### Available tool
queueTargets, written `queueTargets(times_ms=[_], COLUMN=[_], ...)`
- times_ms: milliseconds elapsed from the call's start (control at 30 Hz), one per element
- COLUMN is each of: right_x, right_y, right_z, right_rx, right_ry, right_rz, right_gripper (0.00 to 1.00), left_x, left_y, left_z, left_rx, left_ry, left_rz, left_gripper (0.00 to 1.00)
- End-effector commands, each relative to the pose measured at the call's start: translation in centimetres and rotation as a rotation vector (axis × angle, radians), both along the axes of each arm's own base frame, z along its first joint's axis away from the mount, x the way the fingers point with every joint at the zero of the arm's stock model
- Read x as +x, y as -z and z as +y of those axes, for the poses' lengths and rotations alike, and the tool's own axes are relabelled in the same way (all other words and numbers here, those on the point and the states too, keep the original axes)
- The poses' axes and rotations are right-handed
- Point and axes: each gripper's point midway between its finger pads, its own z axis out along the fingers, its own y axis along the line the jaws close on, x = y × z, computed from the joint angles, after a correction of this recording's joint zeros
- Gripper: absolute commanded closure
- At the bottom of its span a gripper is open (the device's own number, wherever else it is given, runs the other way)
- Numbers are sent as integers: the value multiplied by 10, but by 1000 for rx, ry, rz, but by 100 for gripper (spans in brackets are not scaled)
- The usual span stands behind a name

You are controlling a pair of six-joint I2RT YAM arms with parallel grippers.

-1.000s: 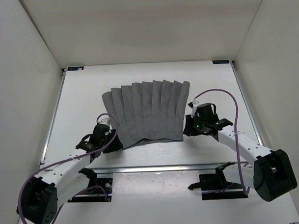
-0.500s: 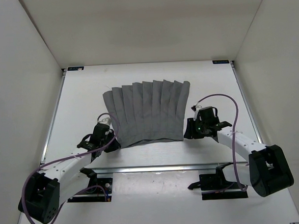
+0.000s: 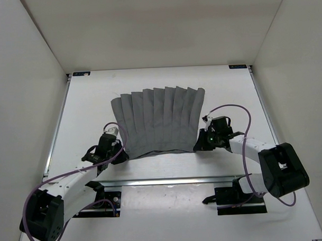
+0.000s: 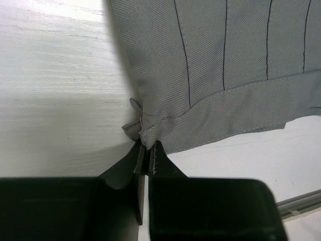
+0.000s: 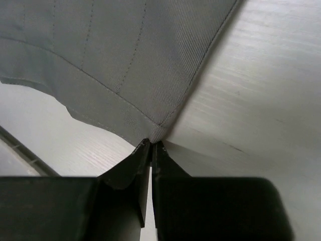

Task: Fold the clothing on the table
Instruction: Fold the skirt

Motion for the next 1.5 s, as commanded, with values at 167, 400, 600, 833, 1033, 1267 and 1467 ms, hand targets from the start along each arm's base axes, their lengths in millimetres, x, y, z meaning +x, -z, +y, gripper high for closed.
queueTargets(times_ms=[167, 400, 600, 833, 1033, 1267, 1467], right_x=[-4, -14, -54, -87, -52, 89, 190], right_y=[-21, -84, -97, -128, -177, -193, -147], right_z=[13, -2, -6, -14, -16, -23, -51], right_rx=[49, 39, 50, 114, 126, 198, 115], right_ry=[-45, -18, -41, -42, -37, 154, 240], right_rz=[-19, -123, -88, -112, -240, -336, -243], right_gripper=[100, 100, 100, 100, 100, 100, 100], left_x=[1, -2, -22, -33, 4, 123, 201], left_y=[-20, -81, -101, -143, -196, -177, -101], left_z=[-2, -13, -13, -19, -20, -39, -34], left_rx=[-16, -63, -143, -220, -209, -128, -141], left_ry=[26, 75, 69, 106, 90, 11, -60], left_rz=[-40, -108, -140, -198, -322, -318, -166], left_gripper=[100, 100, 100, 100, 100, 100, 100])
